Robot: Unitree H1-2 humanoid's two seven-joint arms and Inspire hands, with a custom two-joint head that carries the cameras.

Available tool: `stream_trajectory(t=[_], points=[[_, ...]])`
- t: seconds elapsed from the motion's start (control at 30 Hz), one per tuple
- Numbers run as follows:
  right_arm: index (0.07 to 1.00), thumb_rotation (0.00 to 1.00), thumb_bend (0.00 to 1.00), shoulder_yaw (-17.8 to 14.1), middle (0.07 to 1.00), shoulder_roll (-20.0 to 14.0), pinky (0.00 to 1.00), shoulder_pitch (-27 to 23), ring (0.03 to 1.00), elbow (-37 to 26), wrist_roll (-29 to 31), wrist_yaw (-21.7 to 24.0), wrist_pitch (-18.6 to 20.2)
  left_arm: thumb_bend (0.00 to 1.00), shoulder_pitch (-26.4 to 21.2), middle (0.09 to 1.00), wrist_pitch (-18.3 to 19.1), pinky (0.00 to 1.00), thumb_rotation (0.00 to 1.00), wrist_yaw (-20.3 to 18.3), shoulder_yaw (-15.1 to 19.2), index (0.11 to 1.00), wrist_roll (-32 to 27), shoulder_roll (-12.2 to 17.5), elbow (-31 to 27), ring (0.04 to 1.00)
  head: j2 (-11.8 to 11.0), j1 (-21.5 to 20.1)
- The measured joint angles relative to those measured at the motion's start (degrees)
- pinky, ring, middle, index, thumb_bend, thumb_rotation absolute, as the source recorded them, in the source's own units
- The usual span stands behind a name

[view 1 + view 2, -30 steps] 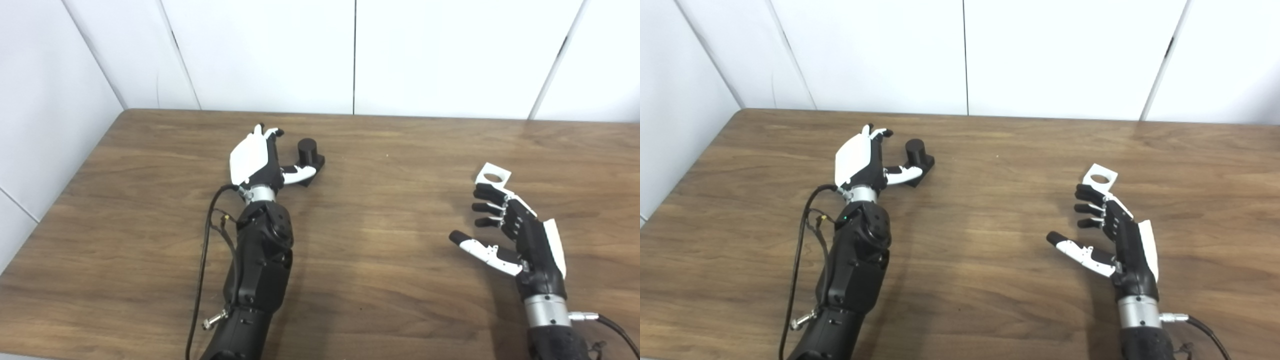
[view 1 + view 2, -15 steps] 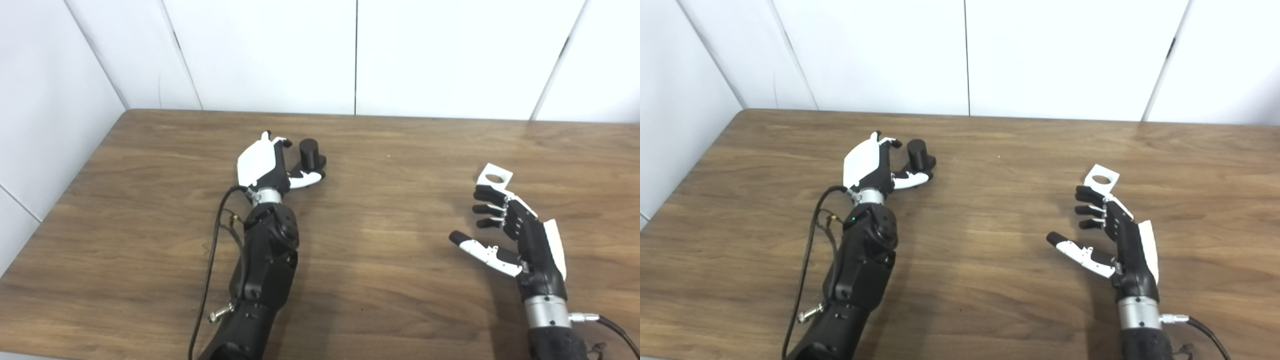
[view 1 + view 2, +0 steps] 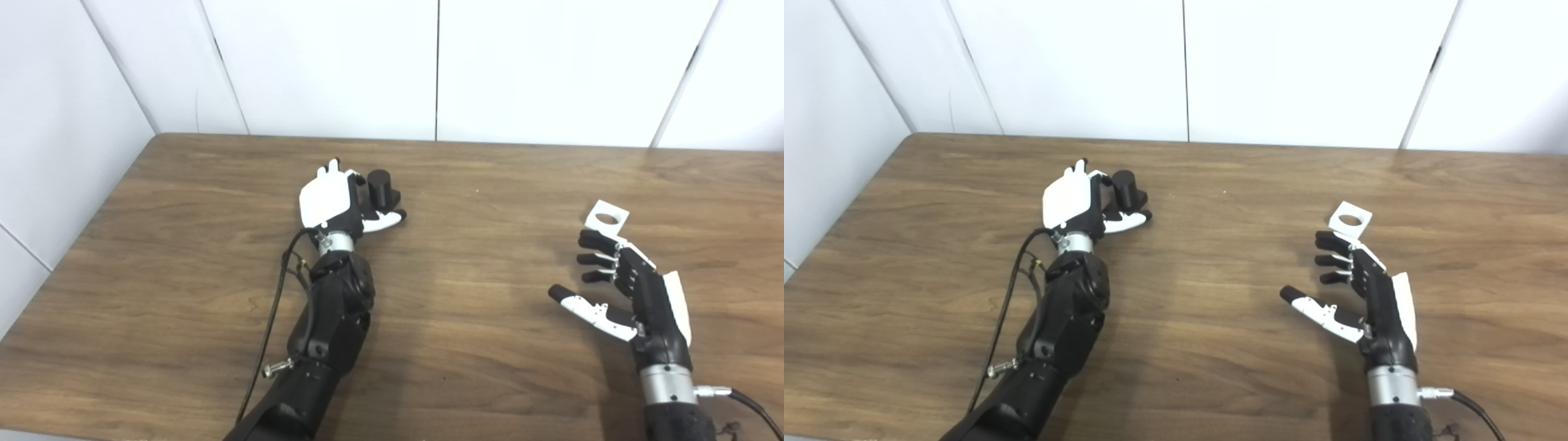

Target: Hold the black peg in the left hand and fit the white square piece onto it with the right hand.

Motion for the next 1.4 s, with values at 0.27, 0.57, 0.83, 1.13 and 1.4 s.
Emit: stream_trajectory(t=[0.27, 0.57, 0.83, 1.13, 1.4], points=[[0.721, 0.28, 0.64, -0.1, 0.752, 0.0, 0.56, 0.0, 0.677, -0.1, 0.0, 0.0, 0.0, 0.79, -0.6, 0.910, -0.4, 0.94, 0.30, -0.1, -1.6, 0.497, 0.6, 1.0, -0.1, 0.927, 0.2, -0.1], [0.717, 0.30, 0.63, -0.2, 0.759, 0.0, 0.56, -0.1, 0.680, -0.1, 0.2, 0.0, 0.0, 0.81, 0.1, 0.885, -0.5, 0.96, 0.38, -6.4, -1.2, 0.492, 10.4, 1.2, -3.0, 0.899, 0.3, 0.4], [0.717, 0.30, 0.63, -0.2, 0.752, 0.0, 0.56, -0.1, 0.680, -0.1, 0.0, 0.0, 0.0, 0.80, 2.4, 0.875, -0.4, 0.98, 0.37, -14.7, 0.8, 0.533, 18.9, 1.1, -8.1, 0.886, 0.3, 0.4], [0.706, 0.32, 0.60, -0.2, 0.758, 0.0, 0.56, 0.0, 0.682, -0.2, -0.1, 0.0, 0.0, 0.56, 4.1, 0.894, -2.8, 0.99, 0.10, -20.1, -0.3, 0.492, 7.1, 4.7, -14.2, 0.907, 0.5, 0.2], [0.701, 0.32, 0.61, -0.2, 0.755, -0.1, 0.56, 0.0, 0.679, -0.4, -0.3, 0.0, 0.0, 0.52, 6.3, 0.893, -12.8, 0.94, 0.08, -22.5, -2.0, 0.491, -12.0, 10.5, -17.2, 0.915, 0.6, -0.2]])
